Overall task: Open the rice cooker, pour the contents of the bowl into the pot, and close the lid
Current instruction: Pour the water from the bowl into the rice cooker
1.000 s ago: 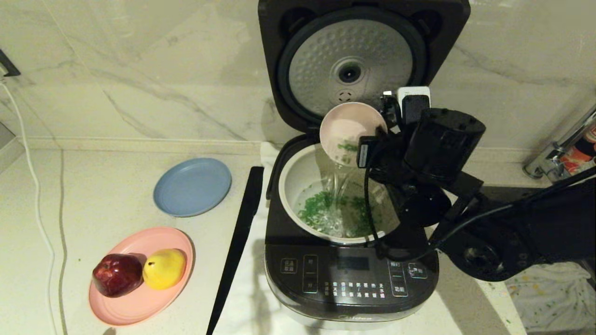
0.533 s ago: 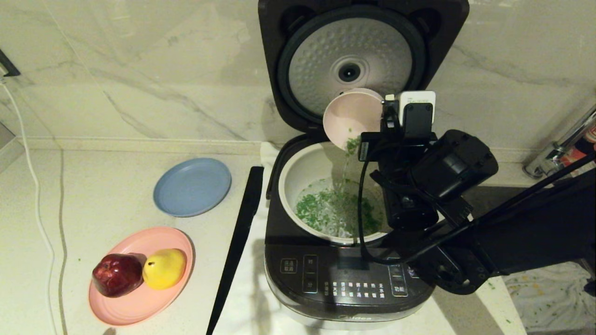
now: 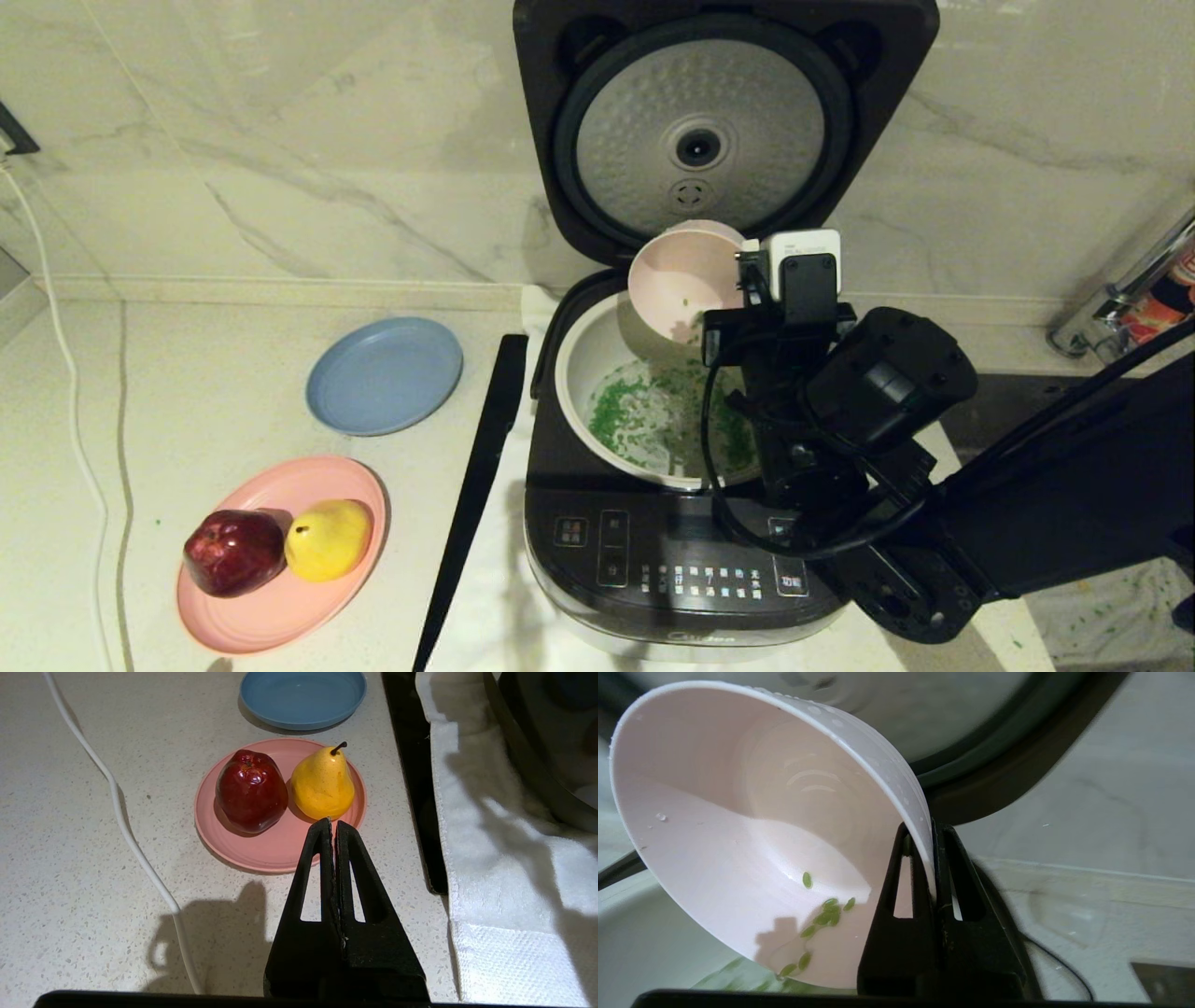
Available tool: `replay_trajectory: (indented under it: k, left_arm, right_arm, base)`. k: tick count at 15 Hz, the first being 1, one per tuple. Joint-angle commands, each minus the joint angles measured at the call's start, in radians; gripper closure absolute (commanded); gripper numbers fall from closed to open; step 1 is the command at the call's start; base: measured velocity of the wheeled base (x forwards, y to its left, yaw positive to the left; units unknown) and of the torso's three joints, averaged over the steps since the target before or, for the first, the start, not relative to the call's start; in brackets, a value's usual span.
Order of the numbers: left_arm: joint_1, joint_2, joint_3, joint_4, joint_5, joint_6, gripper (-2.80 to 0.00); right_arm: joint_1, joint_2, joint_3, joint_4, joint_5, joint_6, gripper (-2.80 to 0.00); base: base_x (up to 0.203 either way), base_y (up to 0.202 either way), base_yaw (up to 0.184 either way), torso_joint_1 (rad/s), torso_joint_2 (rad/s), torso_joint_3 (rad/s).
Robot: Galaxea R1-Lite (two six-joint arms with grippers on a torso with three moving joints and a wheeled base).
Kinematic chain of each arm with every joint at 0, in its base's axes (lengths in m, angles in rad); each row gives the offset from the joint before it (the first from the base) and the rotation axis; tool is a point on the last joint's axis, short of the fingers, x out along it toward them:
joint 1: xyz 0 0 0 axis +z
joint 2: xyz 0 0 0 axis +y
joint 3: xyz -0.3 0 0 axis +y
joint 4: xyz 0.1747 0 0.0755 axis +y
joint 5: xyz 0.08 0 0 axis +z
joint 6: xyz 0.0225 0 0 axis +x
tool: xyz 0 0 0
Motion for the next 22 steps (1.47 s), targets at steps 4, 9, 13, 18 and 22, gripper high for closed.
replay_trajectory:
  k: [4,9,13,18,22]
  left_arm:
    - [0.000,0.000,0.005,0.000,-0.001,0.000,0.00]
    - [0.000,0.000,0.005,0.000,-0.001,0.000,0.00]
    - [0.000,0.000,0.005,0.000,-0.001,0.000,0.00]
    - [0.000,0.000,0.005,0.000,-0.001,-0.001,0.00]
    - [0.000,0.000,0.005,0.000,-0.001,0.000,0.00]
  right_arm:
    - [0.022,-0.026,0.047,-0.008,-0.016,0.007,0.00]
    - [0.021,-0.040,0.060,-0.008,-0.019,0.008,0.00]
    - [0.022,-0.042,0.057,-0.008,-0.020,0.000,0.00]
    - [0.031,-0.040,0.068,-0.008,-0.045,0.003,0.00]
    - [0.044,-0.033,0.067,-0.008,-0.050,0.003,0.00]
  base:
    - [0.000,0.000,0.000,0.000,0.00,0.000]
    - [0.000,0.000,0.000,0.000,0.00,0.000]
    - [0.000,0.000,0.000,0.000,0.00,0.000]
    - [0.000,0.000,0.000,0.000,0.00,0.000]
    - [0.000,0.000,0.000,0.000,0.00,0.000]
